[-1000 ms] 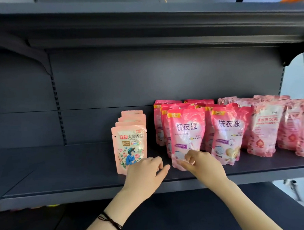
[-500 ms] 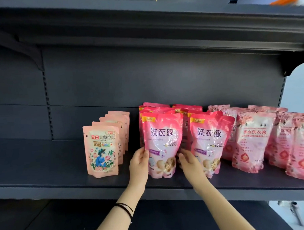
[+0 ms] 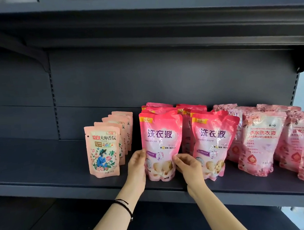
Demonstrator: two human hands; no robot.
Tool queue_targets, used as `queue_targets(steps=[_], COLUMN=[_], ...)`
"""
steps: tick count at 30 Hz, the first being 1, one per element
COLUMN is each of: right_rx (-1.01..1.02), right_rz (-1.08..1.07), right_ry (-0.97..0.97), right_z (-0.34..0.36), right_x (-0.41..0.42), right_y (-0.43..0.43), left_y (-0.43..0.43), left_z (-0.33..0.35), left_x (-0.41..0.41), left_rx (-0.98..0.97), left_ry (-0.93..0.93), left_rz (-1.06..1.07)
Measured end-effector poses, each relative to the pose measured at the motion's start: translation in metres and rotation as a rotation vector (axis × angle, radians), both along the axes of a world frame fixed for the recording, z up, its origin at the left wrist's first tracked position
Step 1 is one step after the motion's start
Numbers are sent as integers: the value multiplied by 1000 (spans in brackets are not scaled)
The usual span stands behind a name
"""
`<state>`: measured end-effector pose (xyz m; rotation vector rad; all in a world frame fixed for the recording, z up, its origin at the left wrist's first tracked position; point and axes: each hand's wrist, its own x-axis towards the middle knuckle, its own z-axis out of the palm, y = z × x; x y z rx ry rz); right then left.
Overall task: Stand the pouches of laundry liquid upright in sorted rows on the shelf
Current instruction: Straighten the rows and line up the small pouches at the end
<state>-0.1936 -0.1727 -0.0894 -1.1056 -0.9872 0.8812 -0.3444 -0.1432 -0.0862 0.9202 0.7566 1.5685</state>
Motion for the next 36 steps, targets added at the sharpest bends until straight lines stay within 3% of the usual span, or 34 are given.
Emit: queue_targets(steps=[10, 18, 22, 31, 36], right_rx=[70, 48, 26, 26, 69], right_rz=[-105, 67, 150, 75, 17], right_ry=[-413, -253, -339, -238, -279], right_z=[5, 1, -3, -5, -4], right_x=[13, 11, 6, -3, -11], right_y=[8, -5, -7, 5, 3], left_y=[4, -2, -7, 0, 0], left_z=[-2, -8, -7, -6, -5], left_x=[-6, -9, -7, -3, -4], left_rx=[13, 87, 174, 118, 123], left_ry=[40, 95, 201, 203, 200], left_rz=[-31, -47, -109, -58, -30])
